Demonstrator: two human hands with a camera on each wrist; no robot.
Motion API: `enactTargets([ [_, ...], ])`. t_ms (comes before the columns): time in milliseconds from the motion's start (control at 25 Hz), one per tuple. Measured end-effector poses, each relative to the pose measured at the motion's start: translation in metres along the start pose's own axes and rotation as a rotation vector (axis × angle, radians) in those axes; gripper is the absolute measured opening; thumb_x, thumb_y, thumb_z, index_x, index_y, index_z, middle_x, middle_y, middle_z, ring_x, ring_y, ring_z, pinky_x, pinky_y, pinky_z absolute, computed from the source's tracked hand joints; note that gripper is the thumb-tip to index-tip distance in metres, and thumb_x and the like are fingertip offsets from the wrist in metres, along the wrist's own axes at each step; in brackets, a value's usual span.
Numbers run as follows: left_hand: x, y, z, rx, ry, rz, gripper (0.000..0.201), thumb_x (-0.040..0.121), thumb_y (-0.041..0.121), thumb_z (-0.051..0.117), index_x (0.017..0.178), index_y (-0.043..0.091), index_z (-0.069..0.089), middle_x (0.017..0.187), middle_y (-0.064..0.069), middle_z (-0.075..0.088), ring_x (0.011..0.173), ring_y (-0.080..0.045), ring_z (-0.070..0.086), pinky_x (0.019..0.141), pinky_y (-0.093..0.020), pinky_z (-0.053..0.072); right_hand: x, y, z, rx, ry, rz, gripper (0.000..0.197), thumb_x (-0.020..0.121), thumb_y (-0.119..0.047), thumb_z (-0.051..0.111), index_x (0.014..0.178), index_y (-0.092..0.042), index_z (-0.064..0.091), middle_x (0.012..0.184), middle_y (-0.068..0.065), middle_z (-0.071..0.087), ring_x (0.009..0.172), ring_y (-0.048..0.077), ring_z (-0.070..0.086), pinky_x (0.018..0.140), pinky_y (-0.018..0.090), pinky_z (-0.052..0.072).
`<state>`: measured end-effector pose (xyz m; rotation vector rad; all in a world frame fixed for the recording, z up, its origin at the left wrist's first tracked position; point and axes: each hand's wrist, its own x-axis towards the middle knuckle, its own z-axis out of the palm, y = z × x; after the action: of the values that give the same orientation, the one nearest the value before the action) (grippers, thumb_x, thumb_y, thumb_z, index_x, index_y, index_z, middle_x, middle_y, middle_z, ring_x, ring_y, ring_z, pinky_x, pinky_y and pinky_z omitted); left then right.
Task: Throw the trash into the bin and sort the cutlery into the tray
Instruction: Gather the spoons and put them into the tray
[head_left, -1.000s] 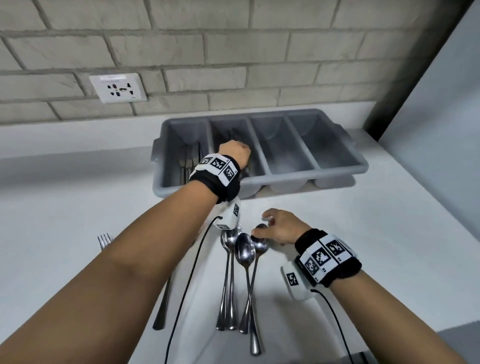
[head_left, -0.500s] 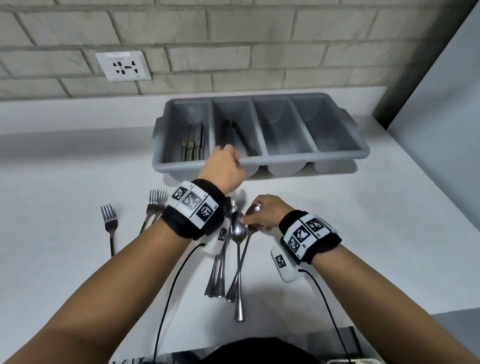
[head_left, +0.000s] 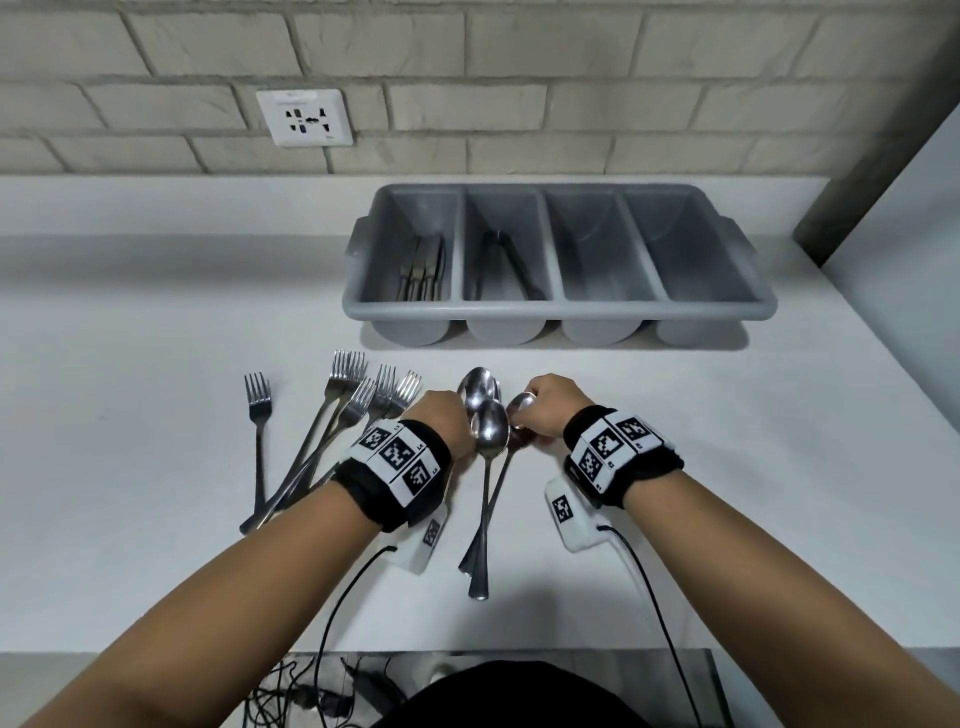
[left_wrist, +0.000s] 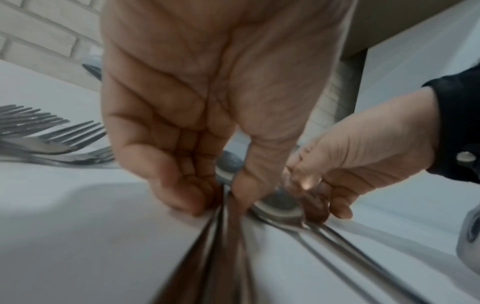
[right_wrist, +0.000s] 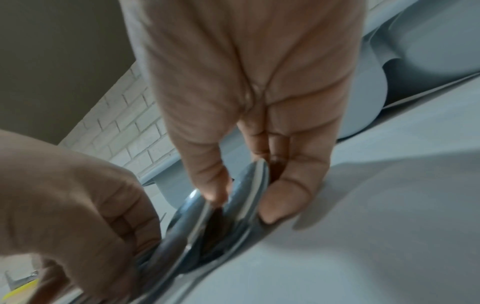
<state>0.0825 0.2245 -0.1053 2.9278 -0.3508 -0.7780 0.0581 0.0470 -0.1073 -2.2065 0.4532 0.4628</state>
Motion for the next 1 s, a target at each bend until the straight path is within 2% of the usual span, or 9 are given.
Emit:
enactTargets([
  [200, 0.026, -0.015, 0.024, 0.113, 0.118, 0.047, 0.030, 0.097, 0.025, 0.056, 0.115, 0.005, 0.070, 0.105, -0.009, 0.071, 0.099, -0.024, 0.069, 0.084, -0.032, 0.059, 0.001, -0.009, 0.011, -0.037, -0.020, -0.017, 0.027, 0.080, -0.014, 0.087, 0.096, -0.008, 0.067, 0.095, 0.013, 0.073, 0.080, 0.027, 0.074, 0.066, 0.035, 0.061],
  [280, 0.030, -0.018, 0.024, 0.037, 0.122, 0.026, 0.027, 0.097, 0.020, 0.054, 0.110, 0.005, 0.071, 0.101, -0.010, 0.071, 0.095, -0.025, 0.070, 0.081, -0.033, 0.060, 0.004, -0.013, 0.018, -0.060, 0.028, -0.025, 0.010, 0.085, -0.002, 0.072, 0.092, -0.007, 0.068, 0.093, 0.012, 0.072, 0.079, 0.030, 0.073, 0.064, 0.036, 0.061],
  [400, 0.031, -0.021, 0.019, -0.036, 0.123, 0.087, 0.022, 0.096, 0.021, 0.056, 0.104, 0.007, 0.070, 0.101, -0.011, 0.073, 0.095, -0.029, 0.070, 0.088, -0.038, 0.057, 0.012, -0.013, 0.019, -0.071, 0.066, -0.037, 0.013, 0.086, 0.003, 0.059, 0.087, -0.006, 0.069, 0.087, 0.013, 0.072, 0.079, 0.031, 0.072, 0.066, 0.038, 0.061],
  [520, 0.035, -0.025, 0.025, -0.196, 0.212, 0.113, 0.022, 0.092, 0.024, 0.064, 0.111, 0.013, 0.062, 0.103, -0.013, 0.072, 0.099, -0.035, 0.068, 0.088, -0.042, 0.054, 0.012, -0.012, 0.015, 0.092, 0.068, 0.003, 0.016, 0.089, 0.005, 0.049, 0.092, -0.004, 0.063, 0.084, 0.019, 0.071, 0.058, 0.031, 0.070, 0.050, 0.037, 0.058],
  [600, 0.033, -0.022, 0.030, -0.326, 0.254, 0.149, 0.017, 0.095, 0.022, 0.060, 0.110, 0.014, 0.063, 0.101, -0.014, 0.073, 0.096, -0.038, 0.070, 0.082, -0.040, 0.054, 0.014, -0.012, 0.015, 0.189, 0.113, 0.027, 0.021, 0.092, 0.003, 0.040, 0.099, -0.006, 0.057, 0.089, 0.022, 0.069, 0.052, 0.033, 0.069, 0.049, 0.039, 0.059],
  [720, 0.023, -0.014, 0.033, -0.737, 0.135, 0.217, 0.019, 0.103, 0.016, 0.051, 0.105, 0.016, 0.070, 0.097, -0.011, 0.075, 0.072, -0.023, 0.076, 0.068, -0.033, 0.060, 0.018, -0.013, 0.012, 0.298, 0.176, 0.020, 0.019, 0.094, 0.007, 0.048, 0.107, -0.006, 0.053, 0.109, 0.028, 0.068, 0.056, 0.037, 0.073, 0.049, 0.042, 0.061],
  [840, 0.011, -0.005, 0.034, -1.077, -0.049, 0.237, 0.027, 0.105, 0.026, 0.051, 0.115, 0.010, 0.069, 0.097, -0.014, 0.074, 0.069, -0.022, 0.073, 0.072, -0.035, 0.062, 0.016, -0.013, 0.007, 0.410, 0.196, 0.018, 0.017, 0.090, 0.011, 0.055, 0.098, -0.004, 0.057, 0.103, 0.029, 0.071, 0.057, 0.038, 0.074, 0.050, 0.045, 0.061],
  [920, 0.007, 0.001, 0.033, -1.132, -0.086, 0.270, 0.026, 0.099, 0.027, 0.062, 0.116, 0.008, 0.067, 0.096, -0.015, 0.074, 0.076, -0.026, 0.073, 0.078, -0.038, 0.061, 0.012, -0.016, 0.003, 0.546, 0.246, 0.037, 0.022, 0.088, 0.013, 0.056, 0.090, -0.009, 0.058, 0.101, 0.023, 0.068, 0.061, 0.037, 0.073, 0.052, 0.047, 0.062],
  [1000, 0.008, 0.003, 0.029, -1.104, -0.067, 0.310, 0.017, 0.094, 0.010, 0.064, 0.110, 0.005, 0.065, 0.090, -0.017, 0.071, 0.073, -0.028, 0.070, 0.076, -0.040, 0.061, 0.012, -0.017, 0.001, 0.587, 0.316, 0.005, 0.019, 0.091, 0.006, 0.062, 0.098, -0.010, 0.057, 0.105, 0.019, 0.064, 0.064, 0.035, 0.073, 0.048, 0.046, 0.061],
])
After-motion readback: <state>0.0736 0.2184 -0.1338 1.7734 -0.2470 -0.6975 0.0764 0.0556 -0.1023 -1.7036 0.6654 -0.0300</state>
